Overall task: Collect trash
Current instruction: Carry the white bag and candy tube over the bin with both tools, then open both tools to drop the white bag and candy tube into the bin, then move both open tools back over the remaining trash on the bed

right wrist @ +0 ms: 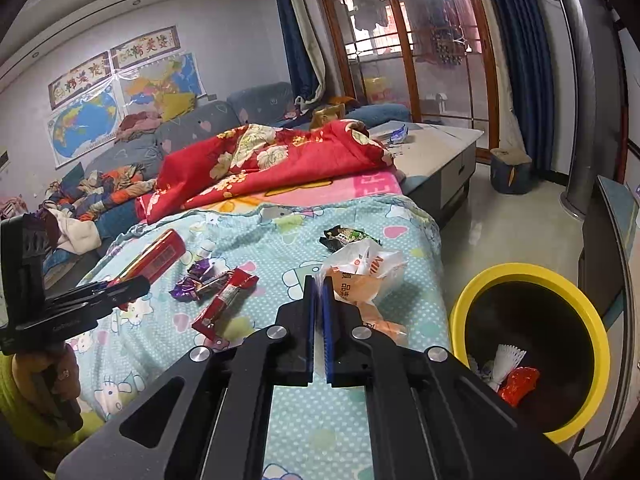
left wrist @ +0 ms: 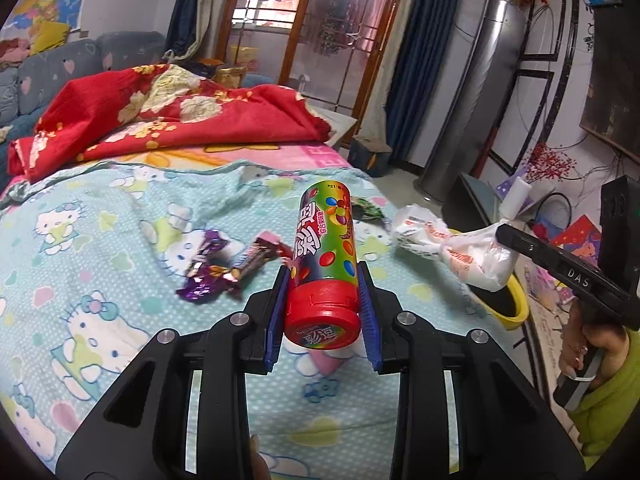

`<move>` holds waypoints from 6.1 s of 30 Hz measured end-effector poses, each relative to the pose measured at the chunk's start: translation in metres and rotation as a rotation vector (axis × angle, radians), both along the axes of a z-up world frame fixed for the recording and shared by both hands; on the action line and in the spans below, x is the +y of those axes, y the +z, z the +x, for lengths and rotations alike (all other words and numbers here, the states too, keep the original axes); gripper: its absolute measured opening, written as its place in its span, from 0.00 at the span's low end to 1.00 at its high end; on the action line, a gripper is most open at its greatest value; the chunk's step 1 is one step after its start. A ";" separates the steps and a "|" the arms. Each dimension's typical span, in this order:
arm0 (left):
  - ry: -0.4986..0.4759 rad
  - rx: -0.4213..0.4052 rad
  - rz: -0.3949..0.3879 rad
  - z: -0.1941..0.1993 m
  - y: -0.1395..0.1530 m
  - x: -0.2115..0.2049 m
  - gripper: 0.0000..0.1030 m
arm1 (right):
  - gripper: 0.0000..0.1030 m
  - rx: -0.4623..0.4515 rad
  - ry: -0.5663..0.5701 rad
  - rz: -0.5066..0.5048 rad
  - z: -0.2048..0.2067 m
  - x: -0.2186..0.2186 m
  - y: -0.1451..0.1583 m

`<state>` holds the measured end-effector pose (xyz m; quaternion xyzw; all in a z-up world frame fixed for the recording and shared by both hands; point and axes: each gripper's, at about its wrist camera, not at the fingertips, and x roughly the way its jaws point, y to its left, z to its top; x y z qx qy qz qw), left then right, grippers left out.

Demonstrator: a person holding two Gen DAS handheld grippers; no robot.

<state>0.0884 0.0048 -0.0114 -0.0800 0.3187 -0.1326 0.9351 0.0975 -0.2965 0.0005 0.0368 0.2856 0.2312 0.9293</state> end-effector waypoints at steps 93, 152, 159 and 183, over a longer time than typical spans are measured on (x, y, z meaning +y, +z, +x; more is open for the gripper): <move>-0.480 0.079 0.138 0.067 -0.058 -0.266 0.37 | 0.23 0.110 -0.470 0.183 0.016 -0.210 -0.033; -0.004 -0.154 0.021 0.033 0.012 -0.085 0.89 | 0.64 -0.002 -0.264 0.050 -0.001 -0.084 -0.002; 0.052 -0.160 0.013 0.031 0.014 -0.062 0.89 | 0.64 0.000 -0.193 0.041 -0.006 -0.054 -0.002; 0.271 -0.131 -0.025 0.035 0.012 0.037 0.89 | 0.65 0.065 0.042 -0.008 -0.006 0.049 -0.011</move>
